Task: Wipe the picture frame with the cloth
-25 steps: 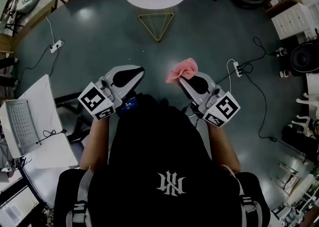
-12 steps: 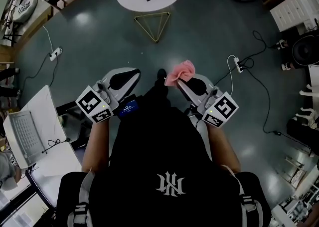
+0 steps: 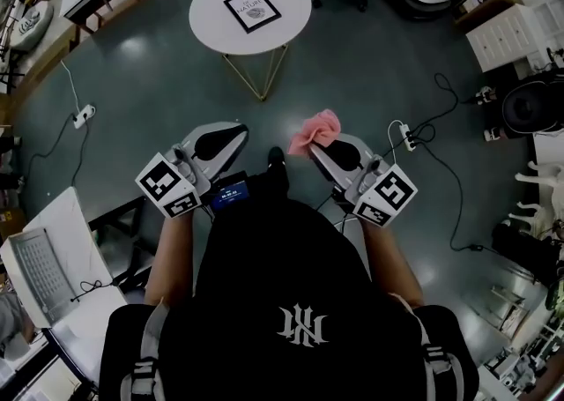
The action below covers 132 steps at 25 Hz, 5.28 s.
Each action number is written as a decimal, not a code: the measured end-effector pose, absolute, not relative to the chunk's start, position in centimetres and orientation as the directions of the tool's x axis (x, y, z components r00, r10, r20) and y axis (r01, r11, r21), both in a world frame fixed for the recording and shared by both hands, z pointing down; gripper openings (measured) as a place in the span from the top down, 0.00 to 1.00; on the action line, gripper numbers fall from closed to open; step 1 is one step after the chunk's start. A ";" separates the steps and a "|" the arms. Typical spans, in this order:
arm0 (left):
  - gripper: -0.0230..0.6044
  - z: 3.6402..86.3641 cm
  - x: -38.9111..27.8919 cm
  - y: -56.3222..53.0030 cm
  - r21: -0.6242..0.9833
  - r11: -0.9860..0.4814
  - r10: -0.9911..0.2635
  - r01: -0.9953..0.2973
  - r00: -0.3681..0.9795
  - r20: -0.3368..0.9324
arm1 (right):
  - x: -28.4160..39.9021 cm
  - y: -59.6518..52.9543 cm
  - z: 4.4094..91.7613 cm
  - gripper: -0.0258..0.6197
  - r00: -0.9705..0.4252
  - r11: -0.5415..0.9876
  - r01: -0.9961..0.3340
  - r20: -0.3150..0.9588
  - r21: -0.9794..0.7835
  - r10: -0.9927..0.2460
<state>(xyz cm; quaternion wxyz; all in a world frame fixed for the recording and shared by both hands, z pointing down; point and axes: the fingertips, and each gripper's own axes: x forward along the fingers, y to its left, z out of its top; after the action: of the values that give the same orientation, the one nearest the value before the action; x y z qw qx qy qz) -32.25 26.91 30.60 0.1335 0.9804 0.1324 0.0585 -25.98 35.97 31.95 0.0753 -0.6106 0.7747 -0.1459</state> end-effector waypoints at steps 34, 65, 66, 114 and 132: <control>0.96 33.7 -3.2 8.5 0.369 -0.928 -0.008 -0.049 0.994 0.112 | 7.4 15.9 33.8 0.91 -0.467 0.415 -0.847 0.090 -0.333 -0.880; 0.96 40.3 2.8 0.2 0.375 -0.748 -0.487 -0.547 0.837 0.249 | 20.1 6.5 37.7 0.91 -0.779 0.683 -0.609 0.142 -0.403 -0.611; 0.96 40.7 2.6 -0.6 0.376 -0.741 -0.499 -0.556 0.831 0.247 | 20.2 5.8 37.8 0.91 -0.781 0.684 -0.607 0.149 -0.403 -0.606; 0.88 70.5 -4.3 -13.2 0.527 -0.451 -0.239 -0.720 0.666 0.706 | 5.2 -24.1 64.3 0.91 -0.696 0.590 -0.668 0.661 -0.454 -0.280; 0.89 71.8 -3.8 -13.3 0.558 -0.445 -0.187 -0.700 0.682 0.707 | 0.1 -25.4 69.8 0.93 -0.583 0.506 -0.759 0.773 -0.410 -0.249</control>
<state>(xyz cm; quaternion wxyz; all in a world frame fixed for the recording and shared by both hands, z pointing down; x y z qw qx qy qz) -3.77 -13.28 71.81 0.4482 0.8001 -0.2771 0.2866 0.11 -25.44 69.80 -0.3313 -0.3141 0.8020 -0.3851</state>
